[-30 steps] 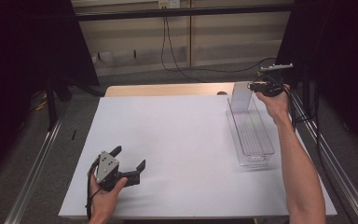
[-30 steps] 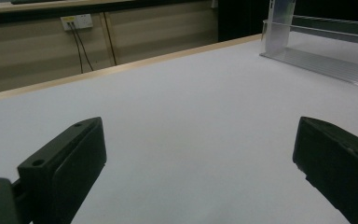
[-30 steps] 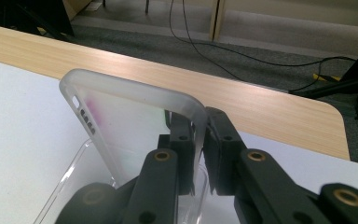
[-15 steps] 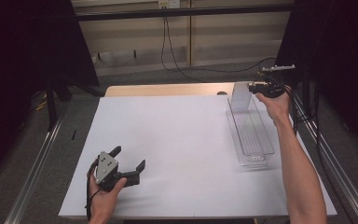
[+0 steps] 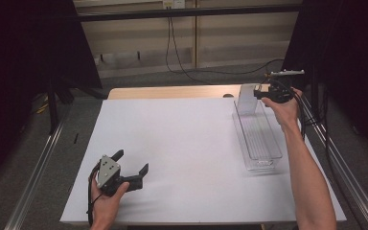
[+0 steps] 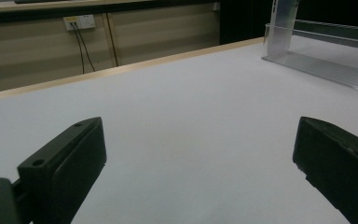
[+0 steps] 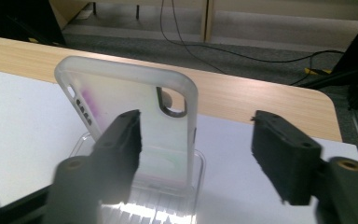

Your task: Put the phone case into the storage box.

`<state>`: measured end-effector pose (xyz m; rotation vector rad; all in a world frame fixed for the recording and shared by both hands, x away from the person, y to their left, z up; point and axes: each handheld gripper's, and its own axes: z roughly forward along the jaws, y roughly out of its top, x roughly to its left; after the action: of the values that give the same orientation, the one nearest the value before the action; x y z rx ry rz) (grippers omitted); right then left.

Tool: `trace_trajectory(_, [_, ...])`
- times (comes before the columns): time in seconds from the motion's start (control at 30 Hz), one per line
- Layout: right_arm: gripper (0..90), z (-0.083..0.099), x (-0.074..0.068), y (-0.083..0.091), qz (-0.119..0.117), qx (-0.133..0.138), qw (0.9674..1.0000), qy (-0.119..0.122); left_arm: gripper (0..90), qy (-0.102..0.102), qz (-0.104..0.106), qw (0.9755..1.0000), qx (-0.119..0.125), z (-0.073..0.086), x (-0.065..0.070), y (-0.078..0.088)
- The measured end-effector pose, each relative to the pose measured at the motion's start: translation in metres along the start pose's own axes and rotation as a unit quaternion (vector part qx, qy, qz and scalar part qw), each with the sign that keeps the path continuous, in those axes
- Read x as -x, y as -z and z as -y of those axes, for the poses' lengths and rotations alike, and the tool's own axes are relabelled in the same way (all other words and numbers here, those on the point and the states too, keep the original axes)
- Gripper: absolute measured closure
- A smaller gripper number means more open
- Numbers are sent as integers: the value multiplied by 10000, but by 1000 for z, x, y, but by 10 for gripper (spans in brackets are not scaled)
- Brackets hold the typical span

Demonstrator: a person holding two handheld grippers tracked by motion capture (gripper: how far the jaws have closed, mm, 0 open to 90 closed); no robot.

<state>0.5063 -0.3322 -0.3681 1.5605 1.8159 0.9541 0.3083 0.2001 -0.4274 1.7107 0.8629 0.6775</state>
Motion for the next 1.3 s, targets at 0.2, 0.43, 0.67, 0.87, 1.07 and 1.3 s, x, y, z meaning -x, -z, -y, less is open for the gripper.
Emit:
trace_trajectory(0.2, [183, 1, 2, 3, 7, 56, 10000, 24, 26, 59, 6, 10000, -43, 0, -2, -5])
trace_trajectory(0.43, [101, 1, 4, 7, 108, 111, 9999, -40, 26, 115, -87, 9999, -14, 0, -6, -2])
trace_trajectory(0.67, [122, 5, 0, 15, 114, 387, 9992, -41, 27, 190, -131, 9997, 25, 1, -9, 1])
trace_trajectory(0.87, [143, 9, -4, 20, -77, 634, 9979, -50, 26, 230, -123, 9997, 13, 1, -9, 2])
trace_trajectory(1.07, [113, 14, -9, 24, -118, 742, 9971, -75, 26, 201, -107, 9997, 29, 1, -8, 4])
trace_trajectory(1.3, [101, 18, -18, 31, -92, 898, 9959, 27, 26, 202, -109, 9997, 86, 1, -8, 9])
